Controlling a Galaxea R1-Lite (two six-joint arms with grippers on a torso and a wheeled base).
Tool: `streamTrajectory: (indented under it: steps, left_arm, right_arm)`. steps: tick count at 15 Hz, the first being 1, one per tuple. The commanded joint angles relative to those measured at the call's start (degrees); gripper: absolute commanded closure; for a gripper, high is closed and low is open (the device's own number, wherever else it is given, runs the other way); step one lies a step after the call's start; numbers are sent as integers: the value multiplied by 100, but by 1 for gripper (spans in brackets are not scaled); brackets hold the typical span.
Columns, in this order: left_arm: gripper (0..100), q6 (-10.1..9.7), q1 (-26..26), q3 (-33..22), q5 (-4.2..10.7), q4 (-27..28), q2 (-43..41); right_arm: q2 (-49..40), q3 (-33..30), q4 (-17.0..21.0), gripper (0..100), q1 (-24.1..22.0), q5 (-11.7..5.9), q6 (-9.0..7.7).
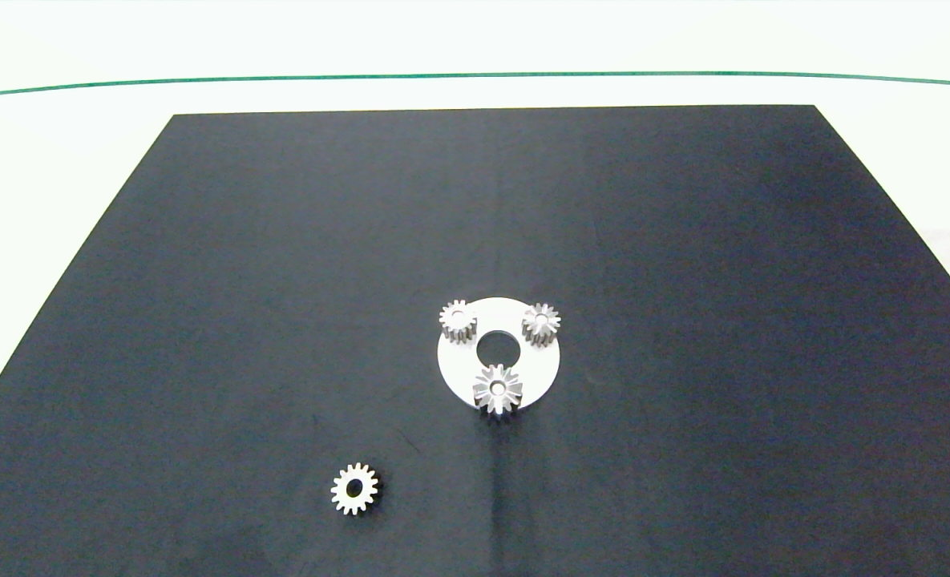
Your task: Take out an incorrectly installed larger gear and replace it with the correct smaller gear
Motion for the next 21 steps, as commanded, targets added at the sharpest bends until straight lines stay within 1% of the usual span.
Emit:
streamTrajectory:
  steps: [1, 5, 9, 11, 12, 13, 14, 15, 16, 18, 19, 20, 21]
  left_arm:
    - [0, -6, 0, 1, 5, -4, 9]
    - [0, 152, 0, 1, -4, -4, 0]
    - [0, 143, 9, 1, -4, -4, 0]
    - [0, 143, 26, 1, -4, 5, 44]
    - [0, 152, 26, -8, -4, 5, 62]
    - [0, 152, 0, -131, 5, 22, 70]
    - [0, 152, -26, -412, 5, 251, 132]
    - [0, 152, -26, -579, 5, 444, 158]
    - [0, 152, -35, -1326, 5, 1393, 167]
    - [0, 152, -114, -2320, -12, 2536, 457]
    - [0, 152, -141, -2513, -12, 2685, 580]
    - [0, 152, -185, -3032, -12, 2887, 1169]
    - [0, 152, -185, -3339, -12, 2896, 1626]
  right_arm:
    - [44, -17, 7, 0, 10, 4, -27]
    - [35, -26, 60, 0, -17, -13, -27]
    - [79, -34, 60, 0, -34, -57, -19]
    - [334, -34, 69, 0, -219, -66, -19]
    - [510, -61, 69, 0, -421, -92, -36]
    - [536, -210, 77, 0, -465, -92, -54]
    - [545, -386, 183, 0, -456, -92, -63]
    - [562, -500, 297, 0, -465, -92, -71]
    - [642, -992, 833, 0, -456, -66, -80]
    - [1169, -1757, 1563, 0, -447, -31, -247]
    - [1318, -1907, 1651, 0, -447, -31, -273]
    - [1872, -2284, 1782, 0, -438, -31, -449]
    - [2294, -2513, 1782, 0, -438, -22, -599]
